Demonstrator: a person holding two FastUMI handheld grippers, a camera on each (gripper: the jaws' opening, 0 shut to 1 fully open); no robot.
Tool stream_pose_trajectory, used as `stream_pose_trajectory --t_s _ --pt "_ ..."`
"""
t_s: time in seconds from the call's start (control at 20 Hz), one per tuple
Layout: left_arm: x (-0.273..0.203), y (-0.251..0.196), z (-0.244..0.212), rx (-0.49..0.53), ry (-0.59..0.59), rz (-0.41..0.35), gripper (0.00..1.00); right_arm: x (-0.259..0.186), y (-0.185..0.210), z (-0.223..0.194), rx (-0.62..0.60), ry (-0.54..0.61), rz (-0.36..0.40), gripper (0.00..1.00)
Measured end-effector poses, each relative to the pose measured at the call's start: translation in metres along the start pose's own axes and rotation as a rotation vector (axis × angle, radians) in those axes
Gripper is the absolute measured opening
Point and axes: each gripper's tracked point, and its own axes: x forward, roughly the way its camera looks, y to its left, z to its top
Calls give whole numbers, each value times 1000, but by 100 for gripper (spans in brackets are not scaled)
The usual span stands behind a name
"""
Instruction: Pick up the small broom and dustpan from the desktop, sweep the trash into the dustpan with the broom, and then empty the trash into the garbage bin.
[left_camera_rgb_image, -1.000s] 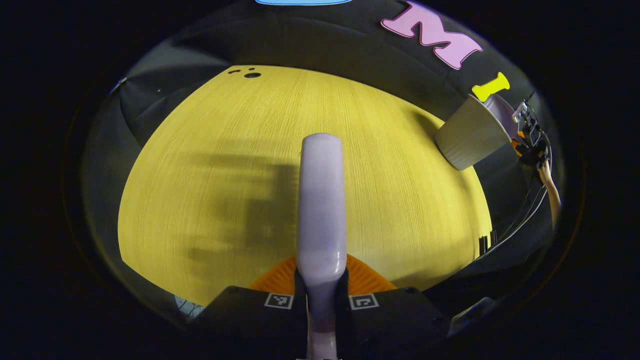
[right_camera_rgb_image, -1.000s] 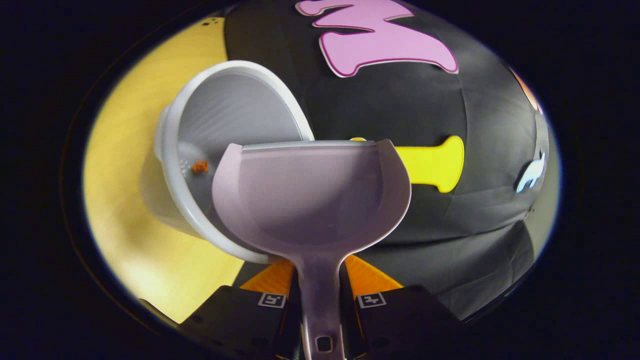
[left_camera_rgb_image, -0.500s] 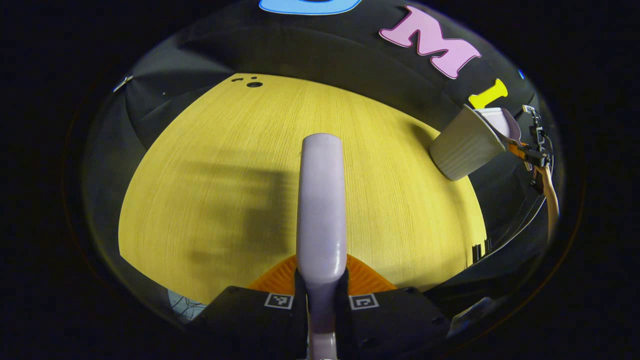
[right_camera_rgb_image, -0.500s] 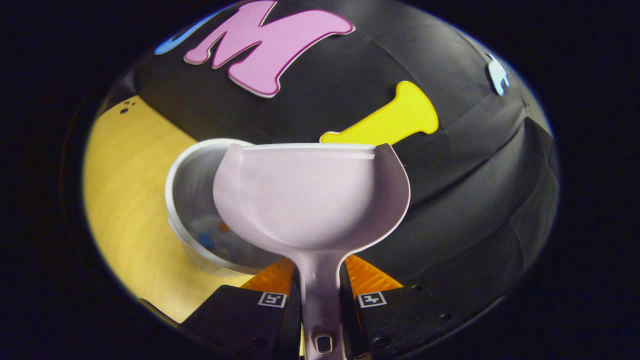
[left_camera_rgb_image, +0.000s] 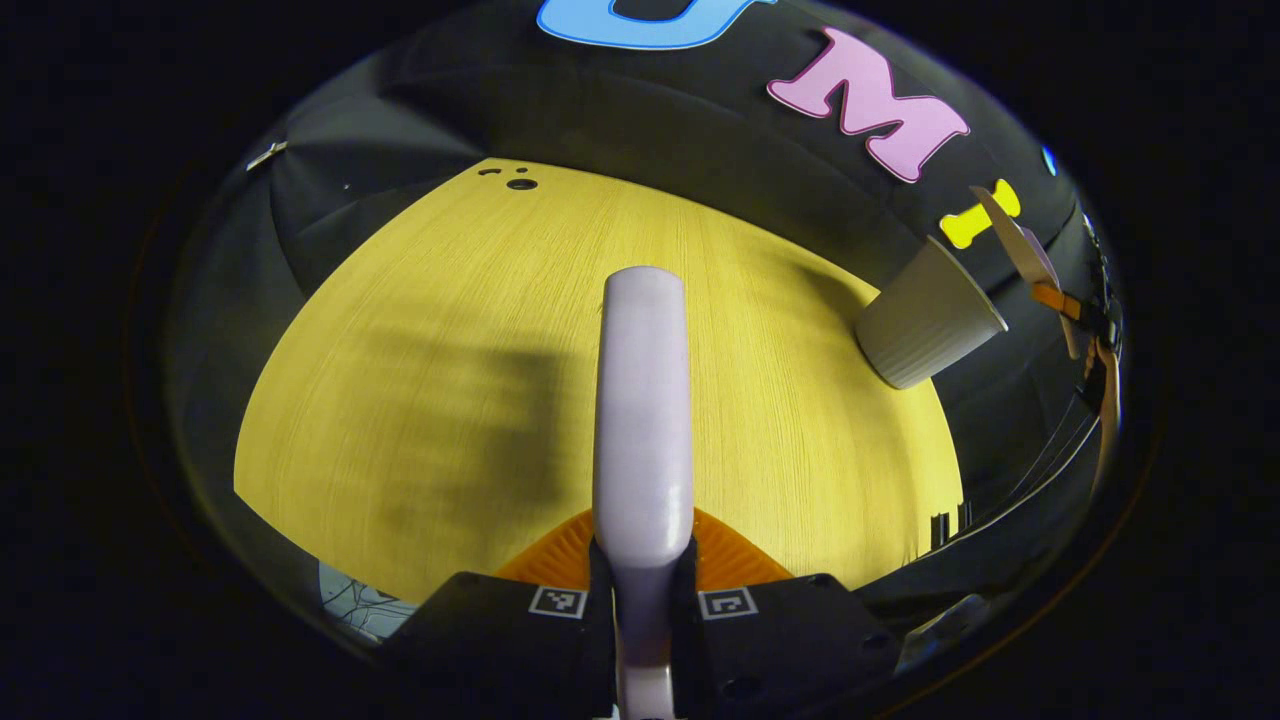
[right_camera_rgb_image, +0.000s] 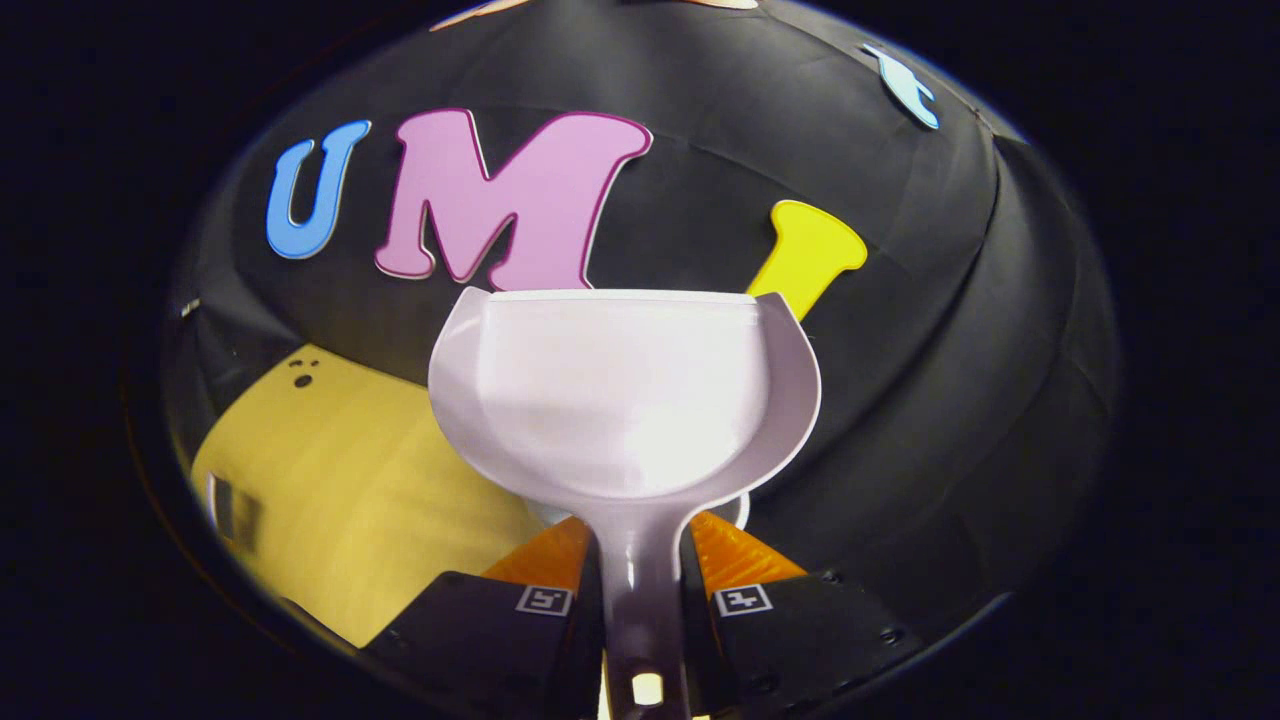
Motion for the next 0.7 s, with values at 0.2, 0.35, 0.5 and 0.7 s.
stream_pose_trajectory --t_s 0.2,0.35,0.5,0.7 --pt "0 -2 0 -4 -9 -2 27 -18 68 6 22 -15 123 36" --pt "-1 1 -2 4 -10 2 25 -36 126 -6 22 10 231 37" --pt "2 3 -2 8 -14 11 26 -47 174 -30 18 50 307 36" --pt "9 5 -2 18 -10 24 26 -65 238 -78 49 141 410 36"
